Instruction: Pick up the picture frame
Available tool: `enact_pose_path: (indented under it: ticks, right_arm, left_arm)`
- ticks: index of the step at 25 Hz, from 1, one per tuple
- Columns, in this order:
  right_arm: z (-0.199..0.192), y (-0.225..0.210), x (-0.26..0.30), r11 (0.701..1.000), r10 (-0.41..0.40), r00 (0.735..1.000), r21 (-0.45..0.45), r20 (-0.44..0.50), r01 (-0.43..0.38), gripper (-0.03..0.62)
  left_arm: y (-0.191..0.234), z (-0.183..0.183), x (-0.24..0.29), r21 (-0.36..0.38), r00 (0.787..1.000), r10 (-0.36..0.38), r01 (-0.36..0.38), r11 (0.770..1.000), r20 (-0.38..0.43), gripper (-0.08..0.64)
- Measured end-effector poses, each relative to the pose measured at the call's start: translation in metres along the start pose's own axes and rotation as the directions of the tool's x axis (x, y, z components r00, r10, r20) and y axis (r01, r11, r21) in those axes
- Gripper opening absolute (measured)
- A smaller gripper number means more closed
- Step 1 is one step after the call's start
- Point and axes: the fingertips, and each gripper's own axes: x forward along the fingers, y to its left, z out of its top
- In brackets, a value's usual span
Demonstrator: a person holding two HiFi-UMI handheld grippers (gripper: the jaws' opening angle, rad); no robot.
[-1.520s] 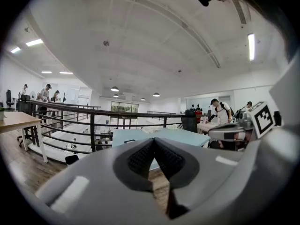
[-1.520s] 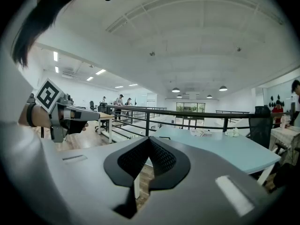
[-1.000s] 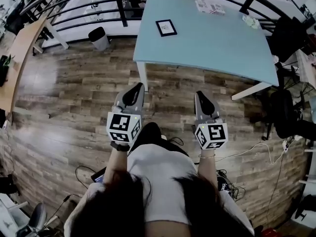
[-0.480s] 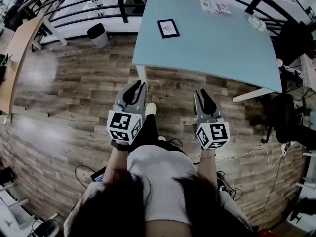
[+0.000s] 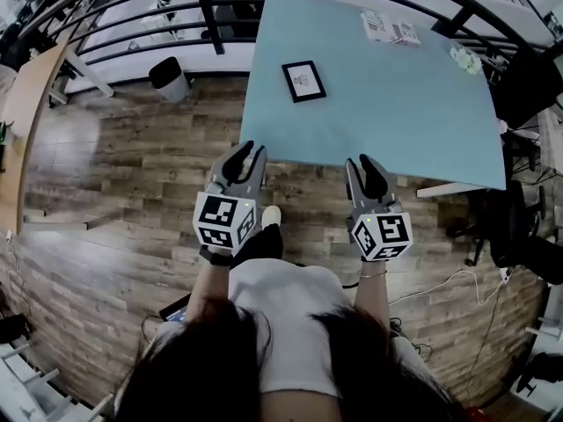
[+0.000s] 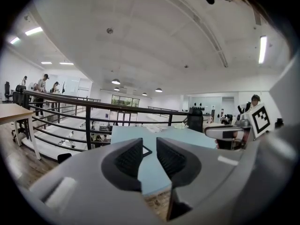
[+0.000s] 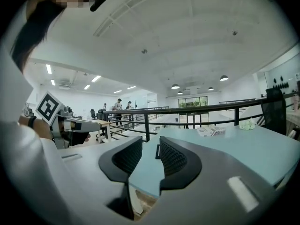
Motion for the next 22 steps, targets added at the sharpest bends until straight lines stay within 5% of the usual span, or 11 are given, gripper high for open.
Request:
enact_pose_path:
  ticks: [10,22]
  right_arm:
    - [0.008,-0.005,0.076,1.0,-0.027,1.0,0.01,-0.015,0.027,0.1]
    - [-0.003,-0.009,0.101,0.996,-0.074,0.995,0.039,-0.066,0.077,0.1]
  left_arm:
    - [0.06,0.013,0.055,-0.007,0.999,-0.038,0.038,0.999,-0.019,0.1]
    - [0.087,0.002,0.079,-0.034,0.995,-0.068,0.066,0.997,-0.068,0.1]
